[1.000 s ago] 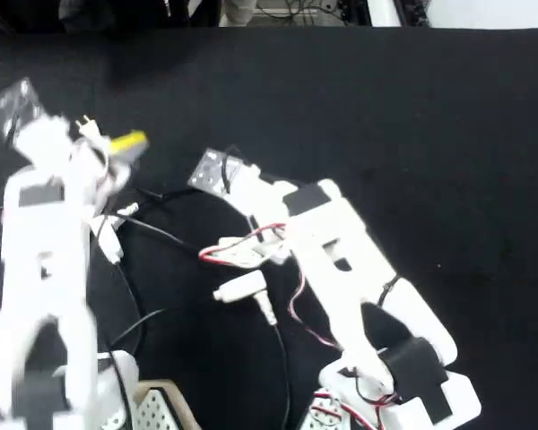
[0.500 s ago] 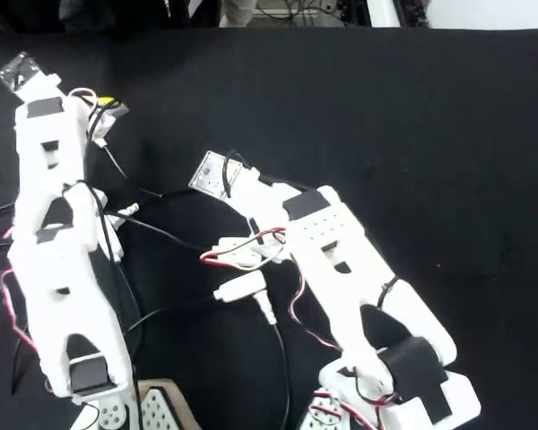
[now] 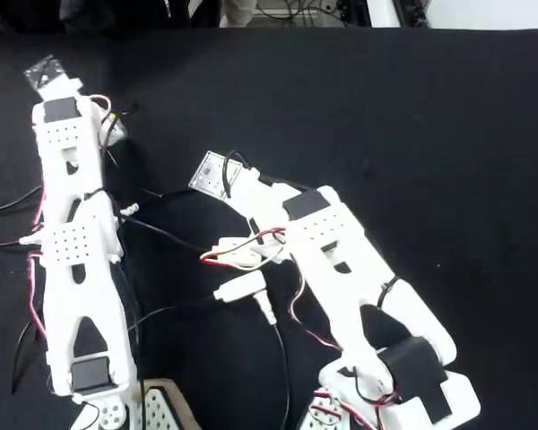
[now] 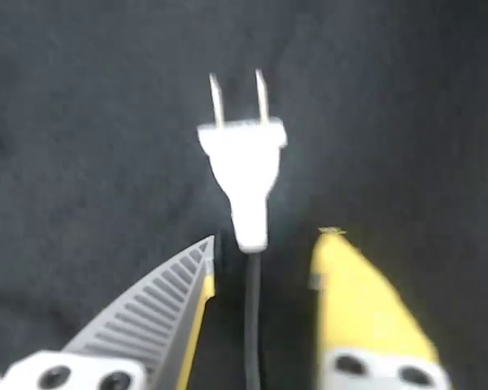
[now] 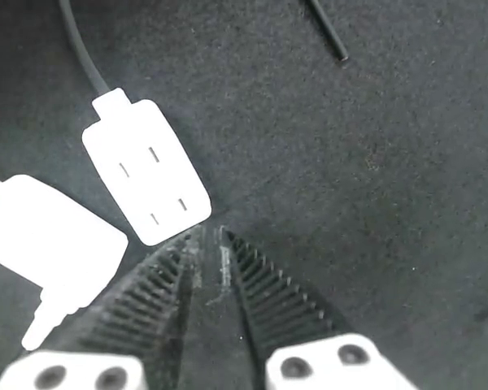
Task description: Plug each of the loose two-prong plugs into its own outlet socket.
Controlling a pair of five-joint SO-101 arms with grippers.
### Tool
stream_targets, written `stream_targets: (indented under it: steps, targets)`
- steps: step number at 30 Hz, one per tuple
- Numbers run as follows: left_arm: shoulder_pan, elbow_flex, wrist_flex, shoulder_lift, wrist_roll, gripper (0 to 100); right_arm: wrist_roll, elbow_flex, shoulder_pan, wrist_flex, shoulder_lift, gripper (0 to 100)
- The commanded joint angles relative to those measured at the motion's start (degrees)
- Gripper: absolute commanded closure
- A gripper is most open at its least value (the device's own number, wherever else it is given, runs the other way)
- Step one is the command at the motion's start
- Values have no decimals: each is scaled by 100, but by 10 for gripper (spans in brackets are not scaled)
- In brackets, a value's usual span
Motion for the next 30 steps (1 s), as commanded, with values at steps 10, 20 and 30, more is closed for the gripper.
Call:
stream_targets:
  steps: [10,20,30]
  targets:
    - [558,-1007,1319,-413,-396,971,26,40,114,-97,-207,985]
    - [-189,-980,651,-510,519,809,44,48,114,-97,-171,985]
    - [-488,-382,-1266,44,1143,680,53,48,114,-97,-171,985]
